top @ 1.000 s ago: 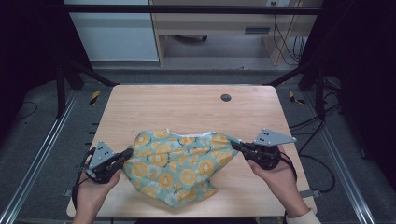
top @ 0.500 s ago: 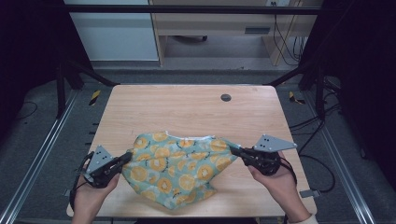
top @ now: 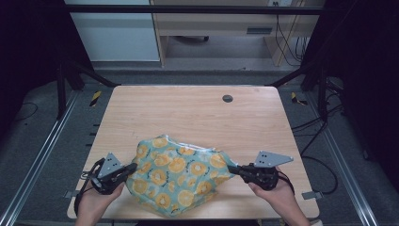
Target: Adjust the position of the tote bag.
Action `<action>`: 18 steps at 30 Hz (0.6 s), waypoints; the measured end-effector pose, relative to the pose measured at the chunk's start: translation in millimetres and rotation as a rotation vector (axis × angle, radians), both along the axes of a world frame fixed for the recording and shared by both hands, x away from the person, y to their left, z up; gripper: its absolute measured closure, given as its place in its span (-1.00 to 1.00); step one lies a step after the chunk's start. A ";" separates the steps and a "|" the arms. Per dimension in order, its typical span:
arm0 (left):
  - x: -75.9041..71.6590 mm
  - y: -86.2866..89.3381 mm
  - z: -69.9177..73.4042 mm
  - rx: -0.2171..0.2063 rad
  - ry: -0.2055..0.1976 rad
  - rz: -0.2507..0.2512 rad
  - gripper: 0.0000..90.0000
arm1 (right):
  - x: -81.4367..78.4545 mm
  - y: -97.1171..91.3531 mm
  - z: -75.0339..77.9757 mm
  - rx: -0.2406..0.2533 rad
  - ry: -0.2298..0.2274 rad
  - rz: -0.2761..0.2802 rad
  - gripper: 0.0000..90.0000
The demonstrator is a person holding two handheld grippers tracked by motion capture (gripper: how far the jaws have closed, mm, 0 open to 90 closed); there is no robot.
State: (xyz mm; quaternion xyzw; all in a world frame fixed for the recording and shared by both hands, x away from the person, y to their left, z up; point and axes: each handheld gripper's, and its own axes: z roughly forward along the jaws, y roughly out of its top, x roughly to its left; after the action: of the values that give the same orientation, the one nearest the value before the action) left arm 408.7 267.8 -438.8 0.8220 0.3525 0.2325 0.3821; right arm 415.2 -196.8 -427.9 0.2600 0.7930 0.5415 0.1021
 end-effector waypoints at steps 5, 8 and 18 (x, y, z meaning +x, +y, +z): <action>1.6 -2.4 -7.0 0.028 0.026 -0.017 1.00 | 1.6 5.9 -10.8 -0.042 0.026 0.033 1.00; 4.3 -4.0 -14.2 0.034 0.055 -0.022 1.00 | 3.2 8.0 -16.3 -0.058 0.040 0.042 1.00; 10.1 -15.0 -28.0 0.103 0.103 -0.032 1.00 | 13.0 28.1 -39.7 -0.200 0.102 0.064 1.00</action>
State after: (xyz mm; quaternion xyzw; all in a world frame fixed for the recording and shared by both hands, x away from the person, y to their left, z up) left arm 418.8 252.8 -466.8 0.8569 0.3462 0.2016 0.3244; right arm 428.1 -168.6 -467.6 0.2503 0.8551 0.4488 0.0694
